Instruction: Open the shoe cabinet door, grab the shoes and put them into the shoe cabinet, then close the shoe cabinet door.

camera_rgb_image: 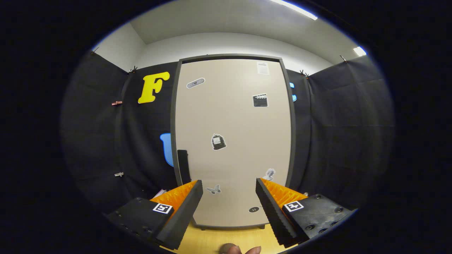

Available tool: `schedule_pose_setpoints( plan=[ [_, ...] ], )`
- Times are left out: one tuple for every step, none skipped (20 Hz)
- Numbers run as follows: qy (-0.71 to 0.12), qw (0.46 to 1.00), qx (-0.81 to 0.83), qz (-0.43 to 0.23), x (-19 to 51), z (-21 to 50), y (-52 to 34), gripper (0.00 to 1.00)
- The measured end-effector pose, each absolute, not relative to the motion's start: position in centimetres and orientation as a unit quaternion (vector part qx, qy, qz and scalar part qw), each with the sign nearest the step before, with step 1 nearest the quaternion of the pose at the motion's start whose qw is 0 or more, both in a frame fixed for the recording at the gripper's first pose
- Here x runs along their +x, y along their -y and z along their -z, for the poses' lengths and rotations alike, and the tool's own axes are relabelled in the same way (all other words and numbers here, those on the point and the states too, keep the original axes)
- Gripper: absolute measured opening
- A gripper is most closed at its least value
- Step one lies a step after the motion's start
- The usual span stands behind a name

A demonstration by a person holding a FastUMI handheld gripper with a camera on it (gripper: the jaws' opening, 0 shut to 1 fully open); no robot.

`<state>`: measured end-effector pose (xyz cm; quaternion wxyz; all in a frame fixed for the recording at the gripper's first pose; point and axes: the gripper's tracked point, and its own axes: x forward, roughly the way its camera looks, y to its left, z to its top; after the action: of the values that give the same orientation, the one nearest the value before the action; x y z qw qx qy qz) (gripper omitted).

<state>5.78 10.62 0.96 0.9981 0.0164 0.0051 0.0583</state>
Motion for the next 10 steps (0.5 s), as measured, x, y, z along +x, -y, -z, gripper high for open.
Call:
schedule_pose_setpoints(
  plan=[
    [-0.007,0.997,0.020,-0.068,6.6,-0.7,-12.2,0.98],
    [-0.011,0.997,0.025,-0.075,7.4,-0.3,-13.7,0.98],
    [-0.013,0.996,0.029,-0.082,8.3,0.1,-15.1,0.98],
    [-0.015,0.996,0.030,-0.088,9.1,0.5,-16.4,0.98],
    [-0.016,0.995,0.029,-0.092,10.1,1.0,-17.6,0.98],
    [-0.018,0.995,0.027,-0.095,11.0,1.4,-18.5,0.98],
    [-0.019,0.995,0.025,-0.098,11.9,1.8,-19.4,0.99],
    [-0.020,0.995,0.023,-0.099,12.8,2.1,-20.1,0.99],
    [-0.020,0.995,0.021,-0.097,13.6,2.5,-20.6,0.99],
    [-0.021,0.995,0.021,-0.094,14.6,2.9,-20.9,0.99]
  ],
)
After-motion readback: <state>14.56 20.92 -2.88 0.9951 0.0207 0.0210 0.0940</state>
